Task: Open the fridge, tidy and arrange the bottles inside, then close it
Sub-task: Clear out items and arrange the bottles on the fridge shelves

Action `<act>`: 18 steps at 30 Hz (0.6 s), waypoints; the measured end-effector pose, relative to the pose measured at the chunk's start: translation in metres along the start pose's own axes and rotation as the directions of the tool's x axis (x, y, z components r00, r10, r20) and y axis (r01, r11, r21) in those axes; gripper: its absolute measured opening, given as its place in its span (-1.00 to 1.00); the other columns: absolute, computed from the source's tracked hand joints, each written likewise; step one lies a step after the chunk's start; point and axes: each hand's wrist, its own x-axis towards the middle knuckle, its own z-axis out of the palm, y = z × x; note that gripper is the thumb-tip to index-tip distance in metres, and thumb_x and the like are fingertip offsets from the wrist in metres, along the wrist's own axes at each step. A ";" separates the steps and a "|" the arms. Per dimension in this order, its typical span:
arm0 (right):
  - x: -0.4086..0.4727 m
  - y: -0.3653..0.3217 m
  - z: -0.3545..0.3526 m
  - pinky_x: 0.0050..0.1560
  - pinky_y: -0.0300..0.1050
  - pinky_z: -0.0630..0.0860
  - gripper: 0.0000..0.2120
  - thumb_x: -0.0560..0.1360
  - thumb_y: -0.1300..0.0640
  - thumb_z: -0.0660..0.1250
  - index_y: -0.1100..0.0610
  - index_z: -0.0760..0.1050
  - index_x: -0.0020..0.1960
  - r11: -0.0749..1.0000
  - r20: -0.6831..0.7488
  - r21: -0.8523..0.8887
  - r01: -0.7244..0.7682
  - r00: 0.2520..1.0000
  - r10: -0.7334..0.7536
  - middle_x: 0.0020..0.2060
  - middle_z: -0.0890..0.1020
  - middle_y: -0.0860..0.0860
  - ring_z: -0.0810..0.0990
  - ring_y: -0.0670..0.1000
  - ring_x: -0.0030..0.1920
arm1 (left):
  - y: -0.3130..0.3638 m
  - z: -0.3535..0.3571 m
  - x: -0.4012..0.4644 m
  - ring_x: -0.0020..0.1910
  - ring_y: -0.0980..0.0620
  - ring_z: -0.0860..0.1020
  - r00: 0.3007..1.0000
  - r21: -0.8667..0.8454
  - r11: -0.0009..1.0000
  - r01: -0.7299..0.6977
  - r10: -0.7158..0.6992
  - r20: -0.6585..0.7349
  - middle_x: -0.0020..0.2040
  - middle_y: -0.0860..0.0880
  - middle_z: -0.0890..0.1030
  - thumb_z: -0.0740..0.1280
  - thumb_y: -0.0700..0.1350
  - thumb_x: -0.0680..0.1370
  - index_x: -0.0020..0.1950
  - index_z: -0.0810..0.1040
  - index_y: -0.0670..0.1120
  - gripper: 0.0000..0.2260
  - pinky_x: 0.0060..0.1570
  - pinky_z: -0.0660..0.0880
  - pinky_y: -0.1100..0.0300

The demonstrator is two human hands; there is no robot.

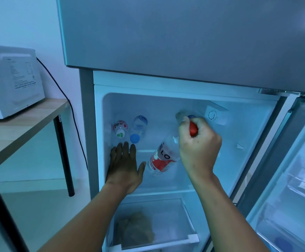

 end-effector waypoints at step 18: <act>-0.012 0.033 0.004 -0.29 -0.17 0.42 -0.68 0.38 -0.01 0.57 0.11 0.47 -0.15 0.997 0.119 0.008 0.077 0.990 -0.077 -0.34 0.52 -0.10 0.47 -0.01 -0.34 | -0.001 -0.008 -0.002 0.57 -0.19 -0.14 0.999 -0.011 1.000 0.003 -0.003 0.033 0.61 -0.18 -0.05 -0.03 0.29 0.57 0.59 -0.08 -0.14 -0.27 0.52 -0.23 -0.09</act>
